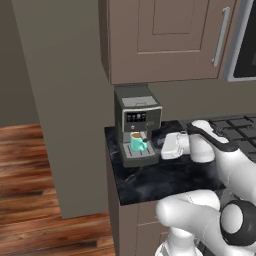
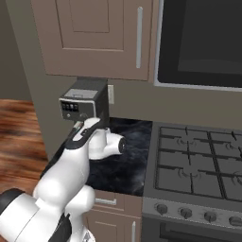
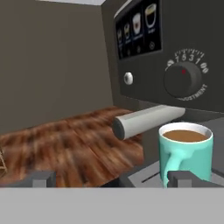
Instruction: Pick up the brewed coffee from the coffee machine and place it next to the breakfast plate on the dining counter.
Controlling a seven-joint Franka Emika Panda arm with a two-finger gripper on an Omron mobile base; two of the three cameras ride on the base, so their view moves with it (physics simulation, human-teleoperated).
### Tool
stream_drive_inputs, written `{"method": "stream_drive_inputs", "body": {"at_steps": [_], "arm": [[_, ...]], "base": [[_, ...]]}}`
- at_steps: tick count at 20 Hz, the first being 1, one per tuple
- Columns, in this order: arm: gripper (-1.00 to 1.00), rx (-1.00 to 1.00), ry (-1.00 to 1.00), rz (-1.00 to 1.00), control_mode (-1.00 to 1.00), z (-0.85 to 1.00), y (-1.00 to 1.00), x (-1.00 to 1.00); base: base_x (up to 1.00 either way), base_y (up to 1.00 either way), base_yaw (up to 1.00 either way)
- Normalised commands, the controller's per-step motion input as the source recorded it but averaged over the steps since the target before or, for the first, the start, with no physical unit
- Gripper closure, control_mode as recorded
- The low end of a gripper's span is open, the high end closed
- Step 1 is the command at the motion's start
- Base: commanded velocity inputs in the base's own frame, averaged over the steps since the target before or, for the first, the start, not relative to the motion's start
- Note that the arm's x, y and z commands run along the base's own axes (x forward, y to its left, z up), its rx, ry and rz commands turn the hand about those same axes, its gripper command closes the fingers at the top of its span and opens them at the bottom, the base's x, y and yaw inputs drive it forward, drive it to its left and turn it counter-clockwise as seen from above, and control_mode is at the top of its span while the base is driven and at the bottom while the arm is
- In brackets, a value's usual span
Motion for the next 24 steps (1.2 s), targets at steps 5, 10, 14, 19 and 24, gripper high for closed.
{"method": "stream_drive_inputs", "body": {"at_steps": [5,10,14,19,24], "arm": [[-1.00,0.00,-0.12,-0.14,-1.00,-0.10,0.13,0.00],[-1.00,0.00,-0.10,-0.12,-1.00,-0.15,0.13,0.02],[-1.00,0.00,-0.06,-0.12,-1.00,-0.09,0.09,0.17],[-1.00,0.00,-0.04,-0.11,-1.00,-0.10,0.03,0.21],[-1.00,0.00,0.00,-0.06,-1.00,-0.21,0.03,0.10]], "base": [[0.00,0.00,0.00],[0.00,0.00,0.00],[0.00,0.00,0.00],[0.00,0.00,0.00],[0.00,0.00,0.00]]}}
